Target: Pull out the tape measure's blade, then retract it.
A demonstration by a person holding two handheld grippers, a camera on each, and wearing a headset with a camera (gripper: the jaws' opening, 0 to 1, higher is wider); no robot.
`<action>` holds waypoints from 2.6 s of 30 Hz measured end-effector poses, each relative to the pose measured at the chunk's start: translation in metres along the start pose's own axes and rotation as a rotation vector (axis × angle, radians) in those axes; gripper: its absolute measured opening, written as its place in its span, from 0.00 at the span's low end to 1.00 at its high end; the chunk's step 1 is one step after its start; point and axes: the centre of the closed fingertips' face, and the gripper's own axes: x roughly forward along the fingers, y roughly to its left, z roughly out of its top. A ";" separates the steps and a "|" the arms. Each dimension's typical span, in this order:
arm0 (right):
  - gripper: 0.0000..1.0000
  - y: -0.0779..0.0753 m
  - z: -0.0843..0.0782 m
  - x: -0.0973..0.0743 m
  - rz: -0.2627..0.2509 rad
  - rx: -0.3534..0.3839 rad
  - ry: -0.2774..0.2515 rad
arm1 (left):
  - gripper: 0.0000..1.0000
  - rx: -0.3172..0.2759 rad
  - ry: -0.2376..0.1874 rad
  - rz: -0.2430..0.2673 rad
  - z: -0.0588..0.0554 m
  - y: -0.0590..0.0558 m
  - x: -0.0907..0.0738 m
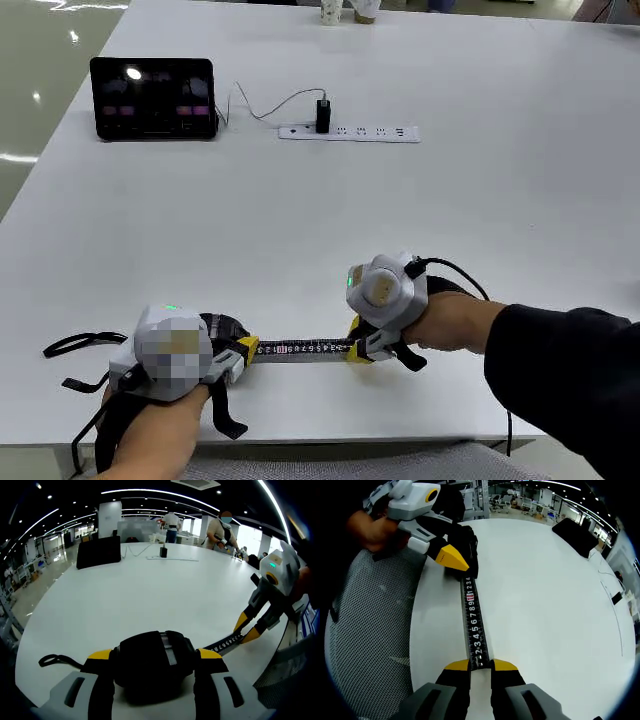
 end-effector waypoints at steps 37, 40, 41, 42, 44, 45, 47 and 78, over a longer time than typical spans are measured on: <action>0.12 0.000 0.018 0.008 -0.001 0.024 -0.028 | 0.59 -0.010 0.010 -0.011 -0.001 0.000 0.000; 0.12 0.000 0.020 0.008 0.000 0.029 -0.029 | 0.59 -0.011 0.010 -0.012 -0.001 0.000 0.000; 0.12 0.000 0.020 0.009 0.001 0.029 -0.030 | 0.59 -0.011 0.010 -0.012 -0.001 0.000 0.000; 0.12 0.001 0.021 0.009 0.002 0.030 -0.030 | 0.59 -0.012 0.010 -0.012 0.000 0.000 0.000; 0.12 0.001 0.022 0.009 0.003 0.030 -0.030 | 0.59 -0.013 0.010 -0.012 0.000 0.000 0.000; 0.12 0.001 0.022 0.010 0.004 0.030 -0.030 | 0.59 -0.014 0.010 -0.012 0.000 0.000 0.000; 0.12 0.001 0.023 0.010 0.005 0.030 -0.032 | 0.59 -0.016 0.009 -0.013 0.000 0.000 0.000; 0.12 0.006 0.044 0.021 0.009 0.033 -0.068 | 0.59 -0.021 0.011 -0.022 -0.001 0.001 0.000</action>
